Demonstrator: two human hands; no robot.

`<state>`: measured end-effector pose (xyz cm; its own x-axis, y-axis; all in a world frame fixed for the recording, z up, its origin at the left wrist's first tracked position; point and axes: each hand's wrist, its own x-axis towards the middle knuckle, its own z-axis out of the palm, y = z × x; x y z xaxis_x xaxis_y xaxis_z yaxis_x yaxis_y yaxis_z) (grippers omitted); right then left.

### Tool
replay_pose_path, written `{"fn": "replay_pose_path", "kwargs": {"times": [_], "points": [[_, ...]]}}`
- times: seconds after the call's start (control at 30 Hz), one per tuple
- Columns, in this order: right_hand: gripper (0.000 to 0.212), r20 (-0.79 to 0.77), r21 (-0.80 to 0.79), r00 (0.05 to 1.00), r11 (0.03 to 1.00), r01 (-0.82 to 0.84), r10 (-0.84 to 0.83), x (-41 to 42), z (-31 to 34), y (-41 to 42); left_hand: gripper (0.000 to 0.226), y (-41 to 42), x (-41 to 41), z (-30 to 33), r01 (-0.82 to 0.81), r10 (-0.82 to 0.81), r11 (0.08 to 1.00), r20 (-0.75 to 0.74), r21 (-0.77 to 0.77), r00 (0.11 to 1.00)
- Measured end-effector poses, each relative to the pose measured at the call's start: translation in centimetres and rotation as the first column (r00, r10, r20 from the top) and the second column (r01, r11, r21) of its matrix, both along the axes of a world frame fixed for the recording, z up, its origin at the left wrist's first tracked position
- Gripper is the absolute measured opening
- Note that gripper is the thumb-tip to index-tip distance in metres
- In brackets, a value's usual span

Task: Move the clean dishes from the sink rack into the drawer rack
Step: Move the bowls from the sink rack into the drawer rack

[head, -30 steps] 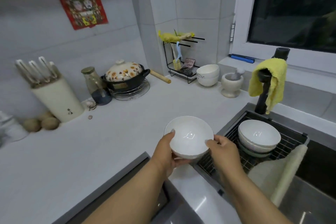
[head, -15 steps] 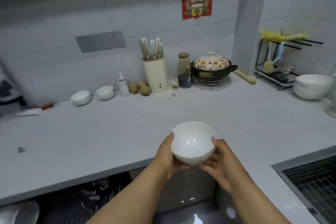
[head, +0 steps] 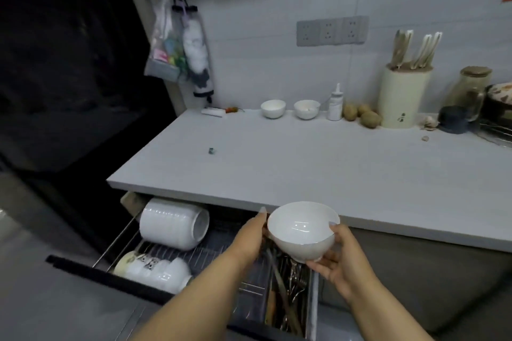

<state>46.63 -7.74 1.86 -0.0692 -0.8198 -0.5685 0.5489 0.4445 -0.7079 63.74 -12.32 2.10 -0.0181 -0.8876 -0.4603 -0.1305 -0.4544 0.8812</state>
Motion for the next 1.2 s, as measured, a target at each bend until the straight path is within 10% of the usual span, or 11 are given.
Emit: {"fn": "replay_pose_path", "kwargs": {"times": [0.37, 0.73, 1.2], "points": [[0.030, -0.091, 0.110, 0.975, 0.975, -0.192, 0.203, 16.0, -4.9, -2.1, 0.068, 2.7, 21.0, -5.5, -0.116, 0.118, 0.992, 0.594, -0.042, 0.796], [0.017, -0.277, 0.254, 0.895, 0.925, -0.283, 0.349, 22.1, -10.4, -5.9, 0.058, 3.1, 27.5, -10.3, -0.090, 0.059, 0.996, 0.731, 0.003, 0.680], [0.067, -0.457, 0.461, 0.678, 0.805, -0.373, 0.576, 28.0, -20.9, -11.9, 0.066, -2.8, 30.8, -15.6, 0.307, -0.415, 0.888, 0.885, 0.343, 0.210]]}}
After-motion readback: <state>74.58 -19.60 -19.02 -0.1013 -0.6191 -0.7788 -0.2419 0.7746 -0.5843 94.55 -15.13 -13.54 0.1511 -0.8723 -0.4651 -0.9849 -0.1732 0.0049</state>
